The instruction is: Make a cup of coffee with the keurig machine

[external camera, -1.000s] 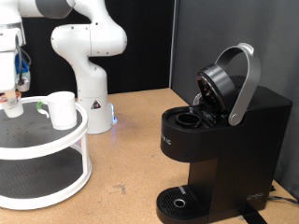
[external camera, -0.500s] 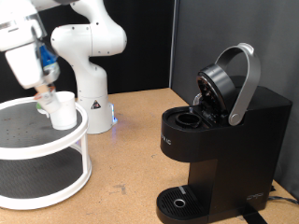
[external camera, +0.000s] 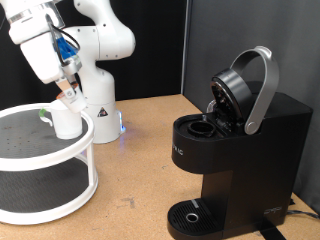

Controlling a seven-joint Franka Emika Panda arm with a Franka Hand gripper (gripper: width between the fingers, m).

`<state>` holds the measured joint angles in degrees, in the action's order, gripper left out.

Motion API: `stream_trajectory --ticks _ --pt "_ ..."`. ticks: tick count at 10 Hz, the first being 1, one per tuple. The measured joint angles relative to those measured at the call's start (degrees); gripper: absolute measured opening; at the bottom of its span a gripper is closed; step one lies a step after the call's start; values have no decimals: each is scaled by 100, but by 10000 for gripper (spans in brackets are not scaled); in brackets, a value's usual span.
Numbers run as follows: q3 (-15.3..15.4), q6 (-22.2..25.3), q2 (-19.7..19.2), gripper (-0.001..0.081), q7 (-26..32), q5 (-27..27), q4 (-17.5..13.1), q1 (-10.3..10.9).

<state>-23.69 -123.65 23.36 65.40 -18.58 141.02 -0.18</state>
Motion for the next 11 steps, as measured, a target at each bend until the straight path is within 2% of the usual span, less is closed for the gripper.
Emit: stream_trajectory --ticks 2,5,8,11 --pt "4 225 -6 431 -5 -744 -49 179" --pt "150 383 -98 431 -181 -1420 -333 518" --pt "247 412 -237 431 -190 -1840 -747 800" --pt "386 469 -565 431 -463 -1902 -1281 945"
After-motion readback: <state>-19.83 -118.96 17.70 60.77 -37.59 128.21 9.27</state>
